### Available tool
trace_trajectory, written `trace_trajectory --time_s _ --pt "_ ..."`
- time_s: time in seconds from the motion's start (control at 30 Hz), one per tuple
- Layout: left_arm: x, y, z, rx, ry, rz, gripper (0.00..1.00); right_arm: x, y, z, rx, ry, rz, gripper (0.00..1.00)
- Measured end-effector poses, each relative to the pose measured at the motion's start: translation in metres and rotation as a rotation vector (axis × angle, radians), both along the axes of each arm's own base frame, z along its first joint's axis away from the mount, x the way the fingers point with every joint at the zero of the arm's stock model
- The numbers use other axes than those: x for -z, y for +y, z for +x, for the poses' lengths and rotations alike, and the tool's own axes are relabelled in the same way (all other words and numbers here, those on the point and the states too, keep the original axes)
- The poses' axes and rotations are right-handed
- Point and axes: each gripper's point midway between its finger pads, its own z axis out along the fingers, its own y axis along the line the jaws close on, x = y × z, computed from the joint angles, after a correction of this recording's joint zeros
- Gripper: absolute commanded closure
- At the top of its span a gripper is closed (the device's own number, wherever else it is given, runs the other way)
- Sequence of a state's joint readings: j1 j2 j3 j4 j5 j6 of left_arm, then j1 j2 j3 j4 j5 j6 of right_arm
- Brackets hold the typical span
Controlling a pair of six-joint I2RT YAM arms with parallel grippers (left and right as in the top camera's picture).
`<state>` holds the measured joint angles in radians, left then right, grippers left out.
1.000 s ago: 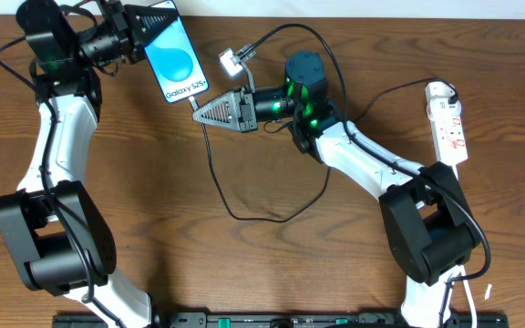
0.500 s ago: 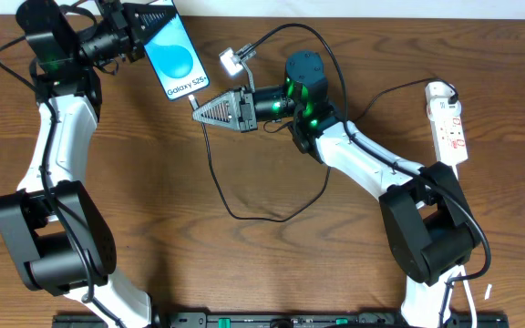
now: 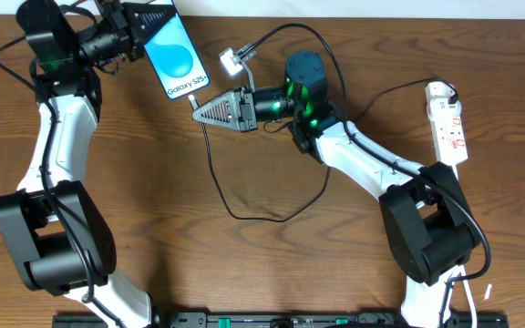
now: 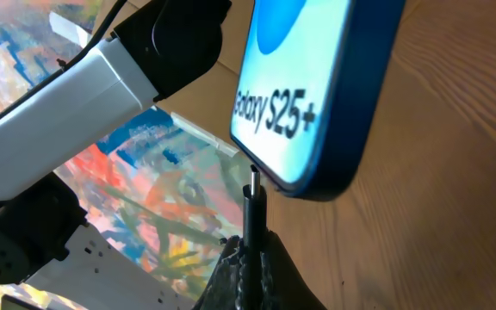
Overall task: Plug charger to phone and switch on socket
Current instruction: 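Carry the cable plug with the right gripper toward the phone's bottom port, then push the USB-C plug upward into the phone's bottom port with the right gripper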
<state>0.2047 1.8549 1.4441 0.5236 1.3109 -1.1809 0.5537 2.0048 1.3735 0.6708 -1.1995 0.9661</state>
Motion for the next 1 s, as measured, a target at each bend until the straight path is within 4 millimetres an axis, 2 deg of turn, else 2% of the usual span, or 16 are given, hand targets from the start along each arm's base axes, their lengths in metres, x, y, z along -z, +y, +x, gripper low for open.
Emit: trace_trajectory --time_s 1.0 --pt "-0.0001 -0.0072 -0.0030 0.027 -0.008 0.004 0.93 -0.0031 0.0009 0.0010 0.008 0.057 -0.001 0.99"
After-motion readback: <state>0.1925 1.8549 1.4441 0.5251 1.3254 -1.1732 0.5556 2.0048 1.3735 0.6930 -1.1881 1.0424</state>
